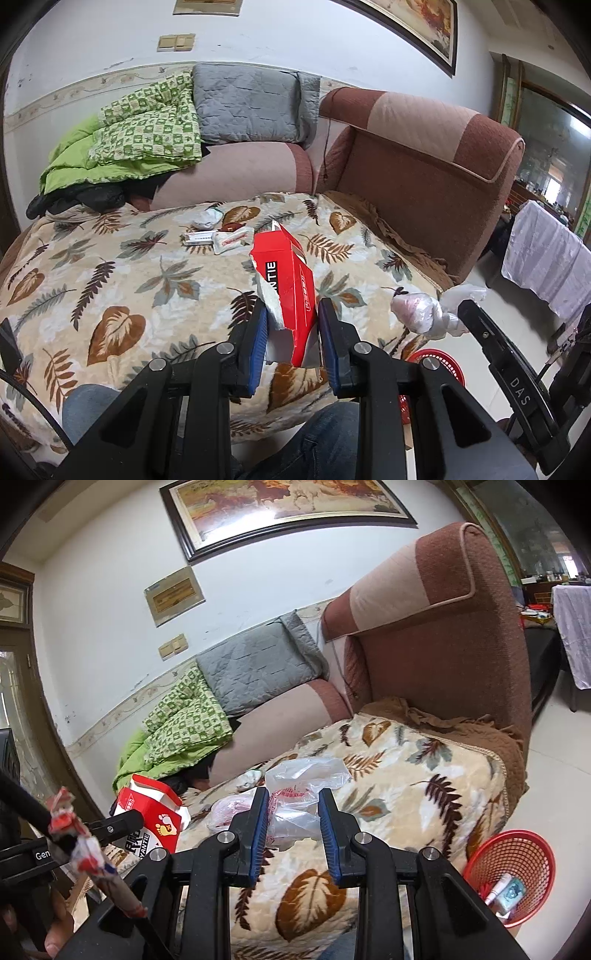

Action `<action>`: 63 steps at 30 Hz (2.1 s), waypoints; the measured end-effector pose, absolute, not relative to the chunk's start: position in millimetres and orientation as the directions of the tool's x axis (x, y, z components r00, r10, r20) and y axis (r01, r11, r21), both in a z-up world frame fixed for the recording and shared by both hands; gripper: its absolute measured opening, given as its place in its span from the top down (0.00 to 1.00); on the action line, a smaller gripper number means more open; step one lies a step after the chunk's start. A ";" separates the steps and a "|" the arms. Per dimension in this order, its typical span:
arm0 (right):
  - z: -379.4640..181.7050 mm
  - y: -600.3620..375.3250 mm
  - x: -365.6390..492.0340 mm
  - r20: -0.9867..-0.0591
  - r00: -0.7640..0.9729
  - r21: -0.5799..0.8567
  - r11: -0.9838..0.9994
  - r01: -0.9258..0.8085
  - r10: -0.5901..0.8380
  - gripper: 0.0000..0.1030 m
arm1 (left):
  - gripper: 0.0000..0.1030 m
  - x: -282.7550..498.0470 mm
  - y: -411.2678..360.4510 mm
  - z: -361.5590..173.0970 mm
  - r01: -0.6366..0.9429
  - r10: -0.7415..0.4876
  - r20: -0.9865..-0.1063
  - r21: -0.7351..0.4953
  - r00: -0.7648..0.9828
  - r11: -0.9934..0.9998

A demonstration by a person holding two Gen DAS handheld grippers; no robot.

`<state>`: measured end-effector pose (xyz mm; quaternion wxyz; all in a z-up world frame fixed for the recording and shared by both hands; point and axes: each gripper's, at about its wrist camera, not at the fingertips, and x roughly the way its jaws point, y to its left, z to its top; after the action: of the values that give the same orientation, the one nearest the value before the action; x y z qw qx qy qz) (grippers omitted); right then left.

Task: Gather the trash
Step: 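Carry the red carton and plastic bag in both tools to the red wastebasket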

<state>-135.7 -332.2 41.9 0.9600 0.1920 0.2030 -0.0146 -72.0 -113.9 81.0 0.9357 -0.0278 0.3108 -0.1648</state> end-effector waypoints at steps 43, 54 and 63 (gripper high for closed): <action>23.3 -463.0 -208.7 -0.448 0.860 0.367 0.827 0.425 -0.243 0.72 | 0.75 -77.7 -276.8 49.4 0.597 -0.496 -0.647 -0.078 0.579 0.799; -10.0 -510.6 -223.3 -0.520 0.795 0.384 0.745 0.545 -0.313 0.72 | 0.75 -54.7 -345.7 20.3 0.731 -0.606 -0.710 -0.190 0.359 0.656; -54.2 -547.5 -227.3 -0.620 0.707 0.394 0.643 0.657 -0.342 0.72 | 0.74 -42.6 -411.4 -50.2 0.787 -0.602 -0.790 -0.296 0.116 0.541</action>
<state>-227.3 -547.5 -54.2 0.8701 0.3101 0.2539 -0.2868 -42.6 -411.4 -50.2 0.7405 0.0985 0.4713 -0.4689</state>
